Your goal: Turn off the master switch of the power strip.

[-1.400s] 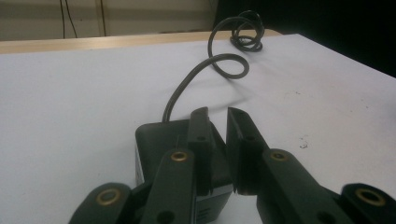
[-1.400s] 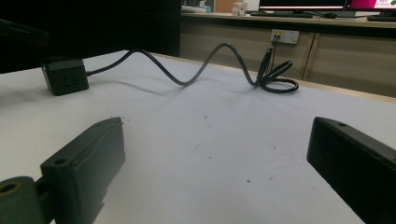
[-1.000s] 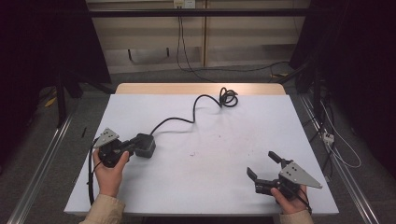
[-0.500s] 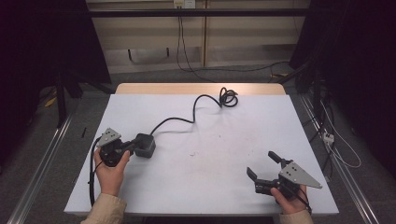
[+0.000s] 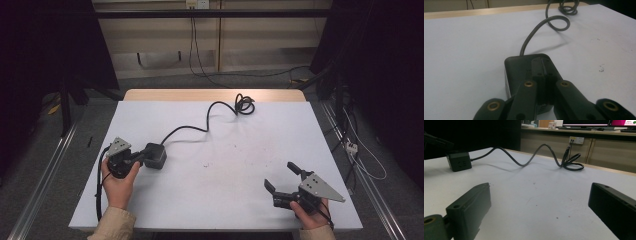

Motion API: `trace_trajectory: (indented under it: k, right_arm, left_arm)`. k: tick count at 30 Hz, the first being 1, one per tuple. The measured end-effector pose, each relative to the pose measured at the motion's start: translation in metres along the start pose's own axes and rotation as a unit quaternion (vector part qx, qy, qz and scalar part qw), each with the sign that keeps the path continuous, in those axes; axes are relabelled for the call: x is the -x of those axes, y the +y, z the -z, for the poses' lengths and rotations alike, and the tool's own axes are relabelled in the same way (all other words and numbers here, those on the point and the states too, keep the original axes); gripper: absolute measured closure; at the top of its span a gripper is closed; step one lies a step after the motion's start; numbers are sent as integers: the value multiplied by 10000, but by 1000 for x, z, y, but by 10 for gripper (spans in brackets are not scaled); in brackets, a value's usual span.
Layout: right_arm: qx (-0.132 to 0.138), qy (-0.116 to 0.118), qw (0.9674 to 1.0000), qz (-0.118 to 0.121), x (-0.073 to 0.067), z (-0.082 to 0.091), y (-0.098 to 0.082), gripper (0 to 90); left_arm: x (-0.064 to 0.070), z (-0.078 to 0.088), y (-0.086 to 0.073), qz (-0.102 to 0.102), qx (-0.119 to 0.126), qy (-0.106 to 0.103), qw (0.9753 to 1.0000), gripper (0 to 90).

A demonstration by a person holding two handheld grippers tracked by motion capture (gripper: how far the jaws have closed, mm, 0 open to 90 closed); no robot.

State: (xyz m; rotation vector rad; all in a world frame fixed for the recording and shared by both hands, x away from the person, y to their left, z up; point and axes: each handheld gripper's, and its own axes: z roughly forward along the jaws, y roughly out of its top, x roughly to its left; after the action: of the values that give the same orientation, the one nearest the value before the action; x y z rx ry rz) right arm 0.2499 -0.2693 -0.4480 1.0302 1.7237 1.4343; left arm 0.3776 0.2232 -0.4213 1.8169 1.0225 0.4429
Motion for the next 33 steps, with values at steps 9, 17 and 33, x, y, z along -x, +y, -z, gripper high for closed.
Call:
trace_trajectory:
  k: [9, 17, 33]
  right_arm:
    - [8, 14, 10000, -3, 0, 0, 0, 39]
    - [3, 6, 10000, -17, 0, 0, 0, 39]
    - [12, -2, 10000, -17, 0, 1, 0, 39]
  left_arm:
    - [0, -1, 0, -19, -50, 41, 10000, 900]
    - [0, -2, -1, -27, -69, 81, 9999, 900]
    - [0, -4, -1, -69, -99, 119, 9999, 900]
